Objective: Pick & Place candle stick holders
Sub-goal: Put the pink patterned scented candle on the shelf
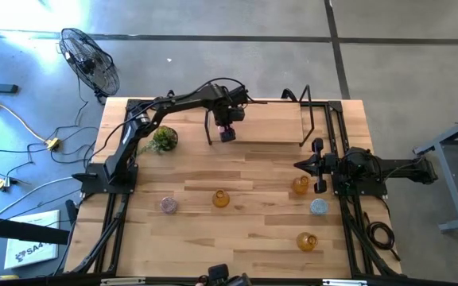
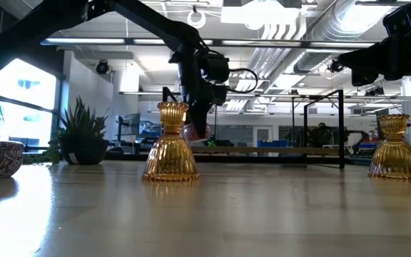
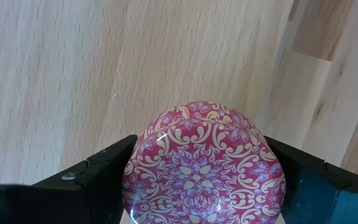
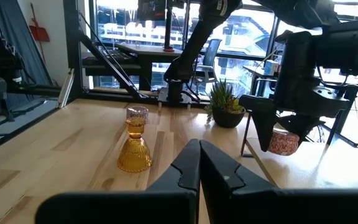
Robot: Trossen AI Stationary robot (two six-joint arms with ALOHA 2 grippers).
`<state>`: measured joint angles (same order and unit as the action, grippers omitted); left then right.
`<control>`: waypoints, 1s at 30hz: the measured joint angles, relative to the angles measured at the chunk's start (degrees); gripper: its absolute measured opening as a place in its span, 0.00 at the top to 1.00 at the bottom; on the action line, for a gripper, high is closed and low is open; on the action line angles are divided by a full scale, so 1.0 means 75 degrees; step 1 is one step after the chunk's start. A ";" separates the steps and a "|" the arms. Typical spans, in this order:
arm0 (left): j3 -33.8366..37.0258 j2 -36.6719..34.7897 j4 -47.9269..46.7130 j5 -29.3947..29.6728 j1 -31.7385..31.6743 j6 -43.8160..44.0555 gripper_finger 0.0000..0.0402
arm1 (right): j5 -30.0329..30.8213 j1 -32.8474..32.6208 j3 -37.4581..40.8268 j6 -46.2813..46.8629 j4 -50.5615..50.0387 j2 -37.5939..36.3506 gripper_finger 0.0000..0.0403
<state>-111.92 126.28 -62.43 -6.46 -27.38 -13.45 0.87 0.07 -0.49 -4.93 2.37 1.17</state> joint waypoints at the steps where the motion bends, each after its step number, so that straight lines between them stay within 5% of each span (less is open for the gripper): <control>1: 0.0000 0.0000 -0.0007 0.0000 0.0000 0.0002 0.20 | 0.0000 0.0000 -0.0001 0.0001 0.0000 0.0000 1.00; 13: -0.0003 0.0000 -0.0012 0.0004 0.0003 0.0439 0.19 | -0.0001 0.0001 0.0000 0.0001 0.0000 0.0000 1.00; 23: -0.0006 0.0000 0.0025 0.0927 0.0142 0.0657 0.02 | 0.0001 -0.0001 -0.0001 0.0001 0.0000 -0.0001 1.00; 30: -0.0006 -0.0001 0.0034 0.0976 0.0332 0.0649 0.02 | 0.0001 0.0000 -0.0001 0.0000 0.0000 -0.0002 1.00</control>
<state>-111.96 126.27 -62.17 0.85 -24.89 -8.58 0.88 0.07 -0.50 -4.94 2.37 1.15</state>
